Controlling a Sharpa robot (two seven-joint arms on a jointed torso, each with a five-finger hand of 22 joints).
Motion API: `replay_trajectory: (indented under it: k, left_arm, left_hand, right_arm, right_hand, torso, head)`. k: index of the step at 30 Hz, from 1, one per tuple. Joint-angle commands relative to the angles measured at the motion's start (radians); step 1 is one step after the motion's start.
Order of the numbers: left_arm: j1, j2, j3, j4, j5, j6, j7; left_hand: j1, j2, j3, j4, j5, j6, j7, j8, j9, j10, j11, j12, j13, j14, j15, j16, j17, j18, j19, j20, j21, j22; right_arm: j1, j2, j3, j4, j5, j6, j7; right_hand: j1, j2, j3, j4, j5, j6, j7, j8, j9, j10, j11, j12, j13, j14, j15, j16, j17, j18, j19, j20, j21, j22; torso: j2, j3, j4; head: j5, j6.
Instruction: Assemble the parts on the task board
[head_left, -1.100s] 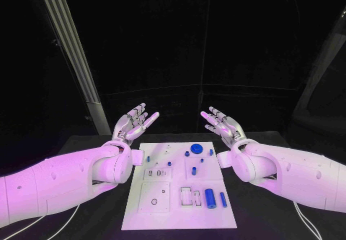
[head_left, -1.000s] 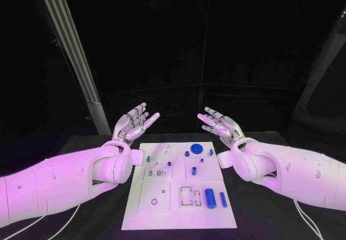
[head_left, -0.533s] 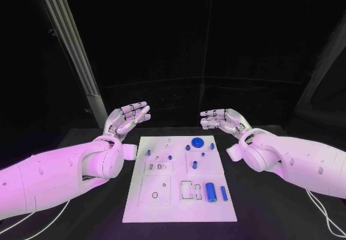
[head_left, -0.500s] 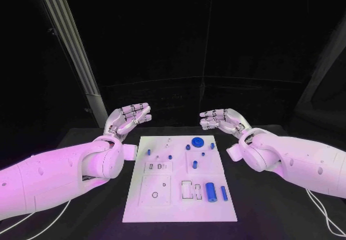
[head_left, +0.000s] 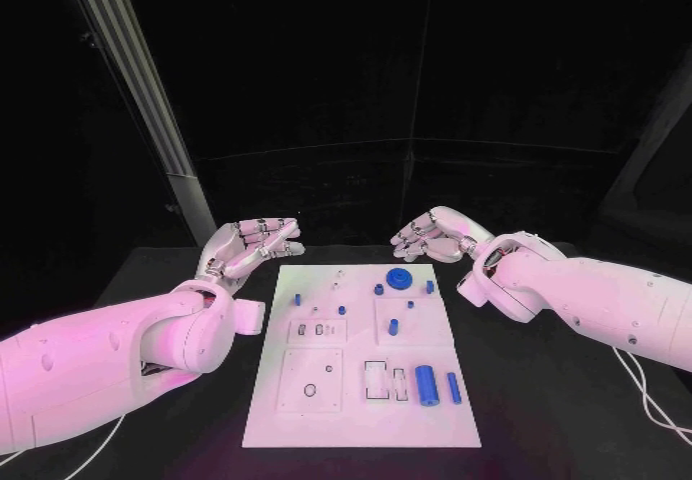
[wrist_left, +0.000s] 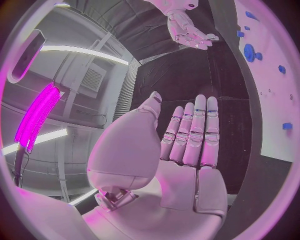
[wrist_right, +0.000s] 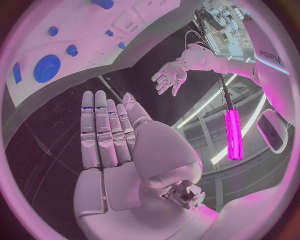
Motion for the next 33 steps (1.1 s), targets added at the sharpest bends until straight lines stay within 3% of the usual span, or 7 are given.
replay_trajectory:
  k: [1,9,13,17,18,26,33]
  left_arm:
    - [0.003,-0.008,0.001,0.028,-0.022,0.035,-0.015]
    - [0.003,0.001,0.002,0.053,-0.023,0.064,-0.026]
    - [0.003,0.009,0.002,0.051,-0.023,0.076,-0.028]
    - [0.003,0.014,0.002,0.05,-0.022,0.087,-0.03]
    - [0.003,0.015,0.002,0.05,-0.021,0.09,-0.03]
    - [0.003,0.02,0.002,0.046,-0.018,0.1,-0.032]
    - [0.004,0.02,0.002,0.044,-0.018,0.105,-0.034]
  left_hand:
    - [0.002,0.01,-0.001,-0.007,-0.004,0.007,-0.002,-0.007,-0.001,0.01,-0.001,-0.007,-0.001,0.006,-0.001,-0.004,0.001,0.008,0.009,0.002,0.005,0.001]
    - [0.0,0.013,-0.006,-0.015,-0.004,0.007,0.002,-0.015,-0.002,0.009,0.002,-0.019,-0.002,-0.004,0.002,-0.021,0.002,0.006,0.019,0.002,0.007,-0.001]
    - [-0.009,0.01,-0.014,-0.016,-0.004,0.005,0.007,-0.021,-0.003,0.007,0.005,-0.025,-0.002,-0.006,0.004,-0.028,0.002,0.006,0.022,0.002,0.007,-0.002]
    - [-0.013,0.01,-0.019,-0.016,-0.004,0.003,0.009,-0.025,-0.003,0.004,0.007,-0.03,-0.002,-0.007,0.005,-0.033,0.003,0.006,0.025,0.003,0.008,-0.003]
    - [-0.015,0.01,-0.021,-0.017,-0.004,0.001,0.011,-0.028,-0.003,0.002,0.008,-0.033,-0.003,-0.007,0.006,-0.035,0.003,0.005,0.026,0.003,0.008,-0.003]
    - [-0.016,0.011,-0.024,-0.019,-0.004,-0.004,0.014,-0.033,-0.003,-0.003,0.011,-0.038,-0.003,-0.009,0.008,-0.04,0.004,0.005,0.028,0.004,0.008,-0.005]
    - [-0.017,0.012,-0.025,-0.019,-0.004,-0.005,0.015,-0.034,-0.003,-0.004,0.012,-0.04,-0.003,-0.009,0.008,-0.041,0.004,0.005,0.028,0.004,0.008,-0.005]
  right_arm:
    - [0.016,0.012,0.001,-0.005,-0.306,0.057,-0.151]
    - [0.031,0.051,0.002,-0.022,-0.558,0.1,-0.262]
    - [0.034,0.069,0.003,-0.022,-0.653,0.112,-0.308]
    - [0.037,0.081,0.003,-0.021,-0.707,0.124,-0.336]
    - [0.038,0.084,0.003,-0.022,-0.716,0.125,-0.342]
    - [0.041,0.104,0.003,-0.028,-0.745,0.143,-0.357]
    - [0.042,0.109,0.003,-0.028,-0.756,0.184,-0.358]
  right_hand:
    - [0.024,-0.032,0.012,-0.006,0.0,0.063,-0.023,-0.021,-0.002,0.085,-0.033,-0.024,0.003,0.17,-0.051,0.05,0.032,0.011,0.122,-0.057,0.128,0.061]
    - [0.0,-0.046,0.008,-0.004,-0.003,0.091,-0.042,-0.04,-0.003,0.123,-0.049,-0.034,0.005,0.266,-0.077,0.206,0.118,0.009,0.174,-0.091,0.261,0.137]
    - [-0.014,-0.048,0.01,-0.005,-0.001,0.089,-0.041,-0.056,-0.003,0.116,-0.056,-0.037,0.005,0.264,-0.08,0.374,0.215,0.009,0.172,-0.095,0.327,0.178]
    - [-0.017,-0.052,0.015,-0.004,0.004,0.078,-0.039,-0.058,-0.004,0.1,-0.051,-0.039,0.004,0.184,-0.074,0.385,0.24,0.008,0.172,-0.092,0.366,0.201]
    - [-0.022,-0.054,0.015,-0.004,0.002,0.074,-0.039,-0.058,-0.004,0.093,-0.051,-0.039,0.004,0.237,-0.078,0.426,0.261,0.009,0.172,-0.092,0.377,0.208]
    - [-0.032,-0.059,0.031,-0.005,-0.004,0.05,-0.031,-0.058,-0.003,0.033,-0.037,-0.036,0.003,0.257,-0.063,0.754,0.568,0.011,0.16,-0.083,0.484,0.275]
    - [-0.035,-0.062,0.043,-0.004,-0.009,0.048,-0.027,-0.057,-0.003,0.012,-0.033,-0.038,0.001,0.249,-0.058,0.868,0.688,0.003,0.162,-0.075,0.57,0.361]
  torso:
    - [0.031,-0.0032,0.0103]
    - [0.064,-0.0072,0.025]
    - [0.079,-0.009,0.0305]
    - [0.091,-0.011,0.0351]
    - [0.093,-0.0115,0.0367]
    - [0.104,-0.0143,0.0432]
    - [0.108,-0.0168,0.0446]
  head:
    - [-0.005,0.008]
    - [-0.019,0.015]
    - [-0.026,0.021]
    - [-0.034,0.029]
    - [-0.038,0.03]
    - [-0.04,0.034]
    - [-0.041,0.032]
